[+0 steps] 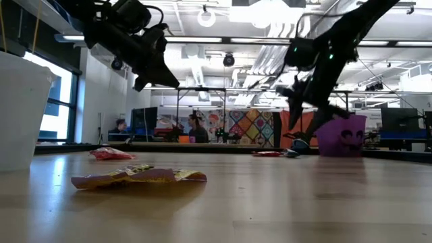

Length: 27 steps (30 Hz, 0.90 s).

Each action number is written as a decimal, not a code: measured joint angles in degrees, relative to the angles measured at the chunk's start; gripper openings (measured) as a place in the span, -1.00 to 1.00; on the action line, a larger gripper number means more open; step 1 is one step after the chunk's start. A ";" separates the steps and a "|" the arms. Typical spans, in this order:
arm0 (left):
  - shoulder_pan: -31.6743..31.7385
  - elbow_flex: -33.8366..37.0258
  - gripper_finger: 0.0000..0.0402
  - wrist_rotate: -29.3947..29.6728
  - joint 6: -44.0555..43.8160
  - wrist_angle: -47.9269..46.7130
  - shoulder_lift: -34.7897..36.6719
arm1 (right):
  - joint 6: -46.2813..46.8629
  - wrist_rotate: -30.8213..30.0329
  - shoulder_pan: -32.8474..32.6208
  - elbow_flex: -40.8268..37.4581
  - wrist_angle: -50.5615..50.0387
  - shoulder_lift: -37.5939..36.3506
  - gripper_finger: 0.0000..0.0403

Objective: Sort candy
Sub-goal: Put the white chocolate bar into the white bin

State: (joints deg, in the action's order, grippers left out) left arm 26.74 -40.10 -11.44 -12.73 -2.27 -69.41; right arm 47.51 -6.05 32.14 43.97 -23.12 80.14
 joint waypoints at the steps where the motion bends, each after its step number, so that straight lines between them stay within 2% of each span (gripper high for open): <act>1: -0.11 0.00 -1.00 0.00 -0.45 -0.04 0.00 | 0.04 0.58 0.33 0.00 0.81 1.60 0.12; 7: -0.61 0.00 -1.00 -0.01 -1.74 -0.08 0.00 | 1.54 0.21 0.57 0.00 4.80 8.99 0.18; 14: -0.61 0.02 -1.00 0.00 -2.41 -0.08 0.00 | 3.48 -2.51 0.66 0.02 13.09 14.25 0.14; 17: -0.60 0.02 -1.00 0.00 -3.38 -0.08 0.00 | 3.59 -2.92 0.83 0.11 14.73 15.79 0.01; 27: -0.58 0.04 -1.00 -2.62 -7.52 -0.06 0.00 | 1.17 -3.98 0.89 0.11 15.27 16.05 -0.68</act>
State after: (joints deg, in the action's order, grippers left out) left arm 26.15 -40.05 -14.06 -20.26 -2.33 -69.41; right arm 48.68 -10.02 33.04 44.07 -7.85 96.19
